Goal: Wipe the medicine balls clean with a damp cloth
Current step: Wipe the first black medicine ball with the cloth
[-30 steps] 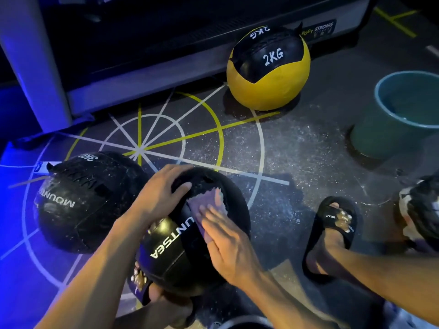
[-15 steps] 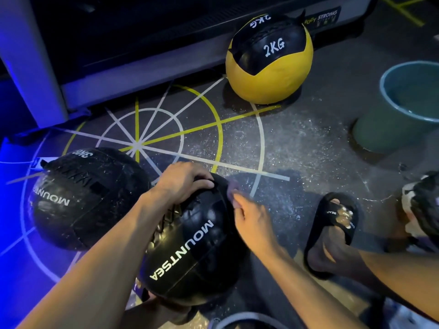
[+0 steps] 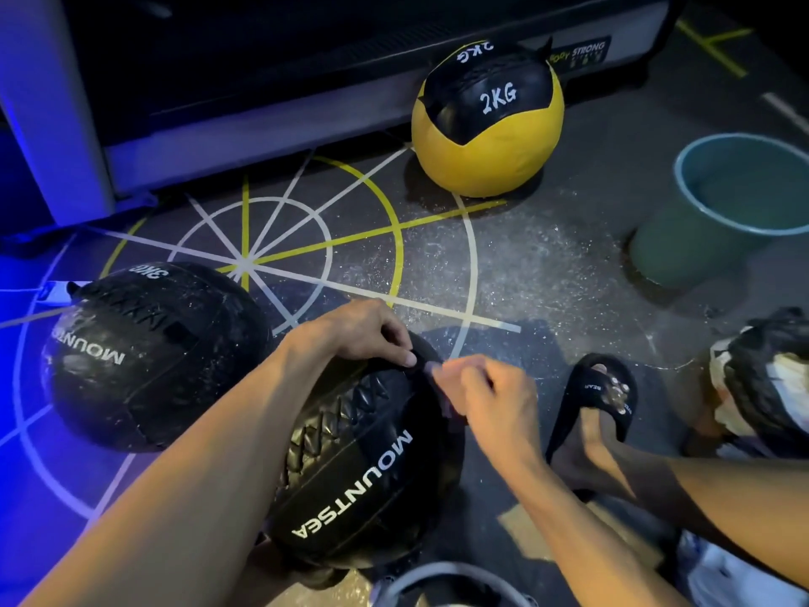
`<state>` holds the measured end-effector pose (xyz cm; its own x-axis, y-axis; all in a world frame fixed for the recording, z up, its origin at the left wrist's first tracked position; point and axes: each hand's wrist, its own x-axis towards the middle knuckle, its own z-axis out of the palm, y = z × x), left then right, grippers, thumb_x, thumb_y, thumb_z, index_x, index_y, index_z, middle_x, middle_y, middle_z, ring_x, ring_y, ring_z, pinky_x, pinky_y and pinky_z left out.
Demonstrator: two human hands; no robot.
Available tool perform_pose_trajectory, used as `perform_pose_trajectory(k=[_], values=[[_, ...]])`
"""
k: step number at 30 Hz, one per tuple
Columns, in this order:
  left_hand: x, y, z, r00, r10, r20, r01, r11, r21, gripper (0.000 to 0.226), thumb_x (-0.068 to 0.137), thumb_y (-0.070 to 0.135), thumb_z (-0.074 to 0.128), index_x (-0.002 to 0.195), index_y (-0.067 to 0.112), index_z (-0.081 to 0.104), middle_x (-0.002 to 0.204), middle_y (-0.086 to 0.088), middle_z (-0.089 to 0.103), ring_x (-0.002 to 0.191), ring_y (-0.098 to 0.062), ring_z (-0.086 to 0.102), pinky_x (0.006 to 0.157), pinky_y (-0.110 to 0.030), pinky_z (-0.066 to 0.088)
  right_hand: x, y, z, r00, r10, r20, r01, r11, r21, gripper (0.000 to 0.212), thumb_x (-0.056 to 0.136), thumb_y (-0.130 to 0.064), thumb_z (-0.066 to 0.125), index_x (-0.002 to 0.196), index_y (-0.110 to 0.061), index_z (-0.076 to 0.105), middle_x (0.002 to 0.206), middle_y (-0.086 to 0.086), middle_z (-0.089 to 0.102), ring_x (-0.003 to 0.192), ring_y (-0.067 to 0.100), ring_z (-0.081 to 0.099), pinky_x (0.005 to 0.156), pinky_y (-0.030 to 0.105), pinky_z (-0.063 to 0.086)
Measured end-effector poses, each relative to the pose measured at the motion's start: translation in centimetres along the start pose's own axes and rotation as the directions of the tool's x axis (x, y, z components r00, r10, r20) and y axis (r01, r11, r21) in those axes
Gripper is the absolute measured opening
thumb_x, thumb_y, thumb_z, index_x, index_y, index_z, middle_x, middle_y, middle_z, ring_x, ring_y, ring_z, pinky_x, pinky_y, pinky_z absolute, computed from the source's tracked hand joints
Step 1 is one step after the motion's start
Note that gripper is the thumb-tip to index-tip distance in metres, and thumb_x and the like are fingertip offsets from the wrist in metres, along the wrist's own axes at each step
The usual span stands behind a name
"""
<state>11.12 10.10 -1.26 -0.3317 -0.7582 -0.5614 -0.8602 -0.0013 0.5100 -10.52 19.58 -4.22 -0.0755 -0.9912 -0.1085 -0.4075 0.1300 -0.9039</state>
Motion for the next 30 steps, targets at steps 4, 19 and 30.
perform_pose_trajectory(k=[4, 19, 30], values=[[1.0, 1.5, -0.3, 0.995, -0.071, 0.07, 0.068, 0.997, 0.04, 0.016, 0.091, 0.025, 0.077, 0.081, 0.038, 0.075, 0.08, 0.024, 0.07, 0.081, 0.0, 0.062, 0.074, -0.021, 0.047, -1.1, -2.3, 0.3, 0.965, -0.249, -0.08, 0.247, 0.969, -0.031, 0.034, 0.094, -0.008, 0.052, 0.106, -0.026, 0.078, 0.087, -0.029, 0.07, 0.063, -0.012, 0.06, 0.062, 0.002, 0.039], [2.1, 2.8, 1.4, 0.982, -0.159, 0.103, 0.16, 0.987, -0.001, 0.021, 0.093, 0.015, 0.069, 0.086, 0.033, 0.079, 0.085, 0.019, 0.069, 0.08, -0.004, 0.06, 0.064, -0.022, 0.043, -3.8, 0.3, 0.9, 0.89, -0.392, 0.234, 0.41, 0.911, -0.031, 0.027, 0.101, -0.009, 0.052, 0.119, -0.017, 0.072, 0.114, -0.003, 0.074, 0.102, 0.006, 0.068, 0.092, 0.029, 0.054], [-2.3, 1.8, 1.7, 0.995, 0.093, -0.03, -0.094, 0.995, -0.031, 0.014, 0.096, 0.036, 0.072, 0.11, 0.034, 0.074, 0.118, 0.01, 0.065, 0.114, -0.012, 0.057, 0.099, -0.029, 0.042, 0.0, 5.8, 0.0, 0.959, 0.259, 0.11, -0.271, 0.955, 0.115, 0.027, 0.102, -0.012, 0.057, 0.11, -0.03, 0.075, 0.1, -0.02, 0.073, 0.101, 0.009, 0.066, 0.09, 0.016, 0.05]])
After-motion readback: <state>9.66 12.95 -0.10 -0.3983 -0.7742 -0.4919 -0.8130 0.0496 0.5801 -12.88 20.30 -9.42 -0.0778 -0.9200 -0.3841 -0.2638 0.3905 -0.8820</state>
